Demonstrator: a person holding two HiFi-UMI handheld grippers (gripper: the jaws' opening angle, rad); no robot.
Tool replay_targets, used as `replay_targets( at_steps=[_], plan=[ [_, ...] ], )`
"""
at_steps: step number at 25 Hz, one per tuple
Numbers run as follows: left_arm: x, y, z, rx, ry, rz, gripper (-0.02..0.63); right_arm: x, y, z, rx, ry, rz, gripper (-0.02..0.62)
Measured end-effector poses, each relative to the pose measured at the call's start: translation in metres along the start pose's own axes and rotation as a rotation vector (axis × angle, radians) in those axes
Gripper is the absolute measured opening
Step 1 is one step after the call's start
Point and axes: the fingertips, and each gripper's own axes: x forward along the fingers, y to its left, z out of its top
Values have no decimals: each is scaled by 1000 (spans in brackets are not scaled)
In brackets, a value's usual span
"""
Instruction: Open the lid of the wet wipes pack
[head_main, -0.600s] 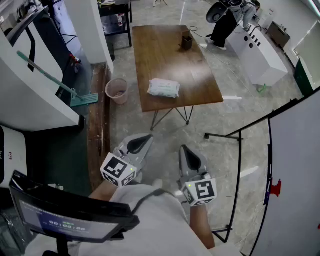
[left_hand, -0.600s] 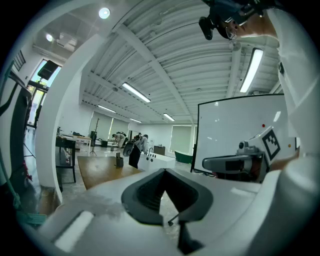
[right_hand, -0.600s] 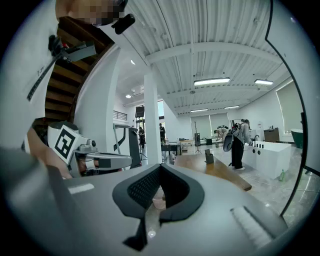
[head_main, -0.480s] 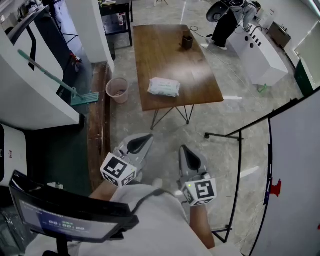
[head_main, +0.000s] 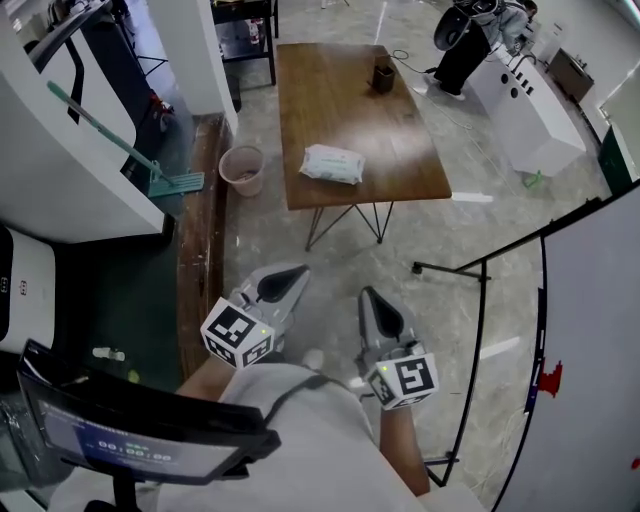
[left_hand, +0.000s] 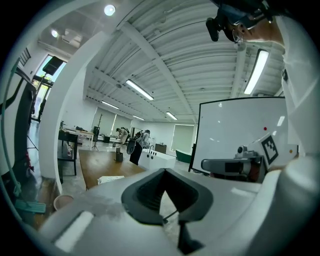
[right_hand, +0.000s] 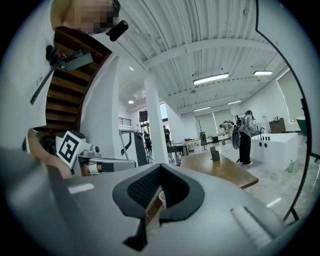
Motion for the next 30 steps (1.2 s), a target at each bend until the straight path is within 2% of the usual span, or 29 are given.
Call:
replay_targets(
  at_steps=[4,6,10,19,30],
  plan=[
    [-4,-10,-1,32,-11,22,5,-9,-1,-2,10,-7,10,8],
    [-5,-16,-4,22,-13,24,5,-14,-2,-4,19,-7,13,8],
    [-4,-19,-8,7,-8,19,5,-17,-3,-10,20,9,22,8],
    [-1,-41,-6,43,-17,-7,6,-34,-4,-18,9,23,40,8],
    [3,-7,-12,28,-15,15,5,-7,-5,-25,-2,60,50,8]
  ],
)
